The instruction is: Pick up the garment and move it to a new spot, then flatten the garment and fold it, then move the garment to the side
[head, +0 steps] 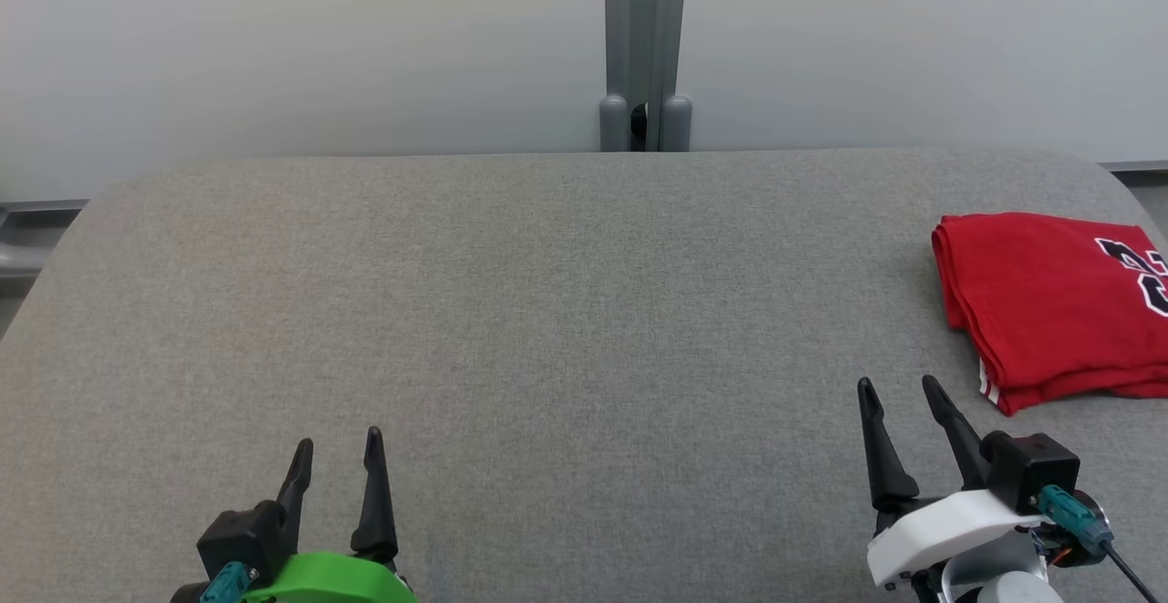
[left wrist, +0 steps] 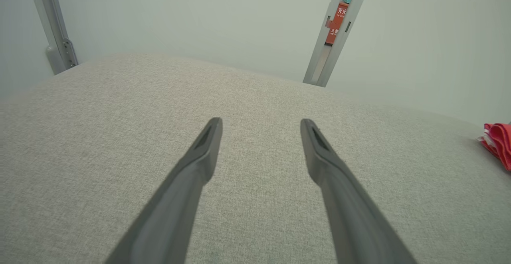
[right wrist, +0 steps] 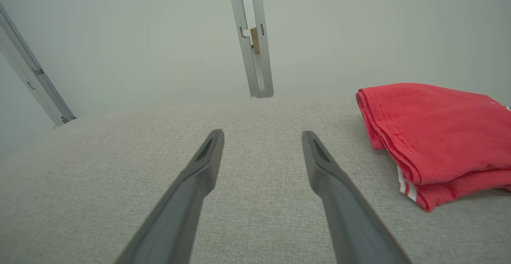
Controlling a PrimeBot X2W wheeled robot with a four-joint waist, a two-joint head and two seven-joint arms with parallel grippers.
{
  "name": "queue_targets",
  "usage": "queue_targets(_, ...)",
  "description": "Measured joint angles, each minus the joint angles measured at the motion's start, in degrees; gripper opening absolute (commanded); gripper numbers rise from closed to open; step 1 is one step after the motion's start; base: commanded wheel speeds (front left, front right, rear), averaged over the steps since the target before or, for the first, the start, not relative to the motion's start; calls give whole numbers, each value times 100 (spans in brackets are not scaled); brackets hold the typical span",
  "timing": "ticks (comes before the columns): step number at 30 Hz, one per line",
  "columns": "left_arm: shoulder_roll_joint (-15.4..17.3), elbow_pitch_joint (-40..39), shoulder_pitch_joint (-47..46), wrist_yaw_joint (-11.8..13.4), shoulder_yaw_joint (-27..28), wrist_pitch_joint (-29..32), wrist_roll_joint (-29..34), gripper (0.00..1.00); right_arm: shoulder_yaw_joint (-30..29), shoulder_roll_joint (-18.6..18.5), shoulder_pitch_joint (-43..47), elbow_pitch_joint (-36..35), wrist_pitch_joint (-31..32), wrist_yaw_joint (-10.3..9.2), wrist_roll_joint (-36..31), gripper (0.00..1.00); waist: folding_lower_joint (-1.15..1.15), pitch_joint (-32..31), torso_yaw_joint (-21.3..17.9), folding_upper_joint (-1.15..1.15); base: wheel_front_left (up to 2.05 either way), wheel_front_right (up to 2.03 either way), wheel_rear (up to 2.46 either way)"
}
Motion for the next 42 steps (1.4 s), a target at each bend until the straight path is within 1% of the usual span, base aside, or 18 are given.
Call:
queue_targets(7, 1, 16, -1, -8, -26, 0, -11, 100, -11, 1, 0, 8, -1, 0, -1, 100, 0, -7, 23, 0, 0, 0, 0)
queue_targets(11, 8, 26, -1, -58, -55, 1, -36, 100, -16, 1, 8, 8, -1, 0, -12, 100, 0, -21, 32, 0, 0, 0, 0)
queue_targets(12, 3, 46, 2, -58, -60, 1, -48, 0, -15, 3, 12, 25, -1, 1, -12, 0, 0, -23, 35, 0, 0, 0, 0)
queue_targets(16, -38, 205, 72, -62, -83, 38, -96, 0, -15, 35, 93, 193, 34, 1, 38, 0, 0, -21, 33, 0, 0, 0, 0)
queue_targets(29, -153, 209, 59, -311, 323, 394, -1145, 0, -143, 36, 81, 198, 363, 1, 1426, 0, 0, 14, 13, 0, 0, 0, 0)
queue_targets(42, -247, 197, -32, -530, 690, 700, -2078, 0, -263, 34, -18, 181, 641, 0, 2614, 0, 0, 47, -6, 0, 0, 0, 0)
